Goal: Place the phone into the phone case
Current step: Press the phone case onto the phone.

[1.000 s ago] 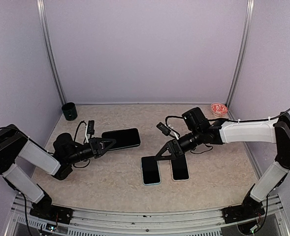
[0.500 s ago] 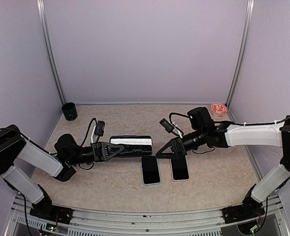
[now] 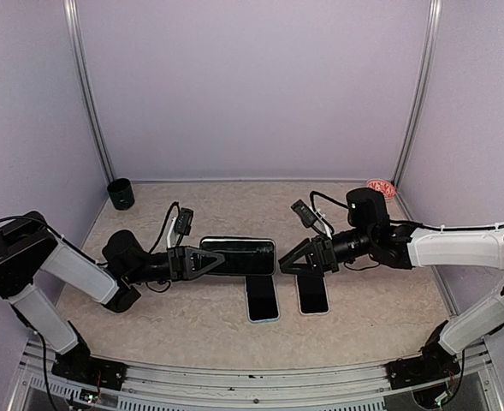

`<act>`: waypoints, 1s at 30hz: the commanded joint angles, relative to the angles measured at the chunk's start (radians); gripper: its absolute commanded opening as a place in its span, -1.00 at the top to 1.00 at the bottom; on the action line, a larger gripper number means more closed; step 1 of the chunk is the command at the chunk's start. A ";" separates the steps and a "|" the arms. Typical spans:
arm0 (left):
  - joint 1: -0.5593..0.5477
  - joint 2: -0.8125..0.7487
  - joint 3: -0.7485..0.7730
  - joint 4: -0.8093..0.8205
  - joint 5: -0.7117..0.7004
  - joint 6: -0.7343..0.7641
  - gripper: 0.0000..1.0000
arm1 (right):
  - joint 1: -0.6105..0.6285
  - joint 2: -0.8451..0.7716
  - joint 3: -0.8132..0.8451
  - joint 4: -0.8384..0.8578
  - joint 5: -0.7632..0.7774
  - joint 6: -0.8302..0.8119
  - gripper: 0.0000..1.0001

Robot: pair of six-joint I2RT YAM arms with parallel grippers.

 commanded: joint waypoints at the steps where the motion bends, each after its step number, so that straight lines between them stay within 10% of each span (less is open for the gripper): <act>1: -0.029 0.015 0.049 0.103 -0.011 0.004 0.84 | -0.008 -0.013 -0.043 0.185 0.074 0.107 -0.23; 30: 0.006 0.105 0.296 -0.238 0.123 0.198 0.87 | -0.085 -0.063 -0.067 0.166 -0.021 0.083 0.03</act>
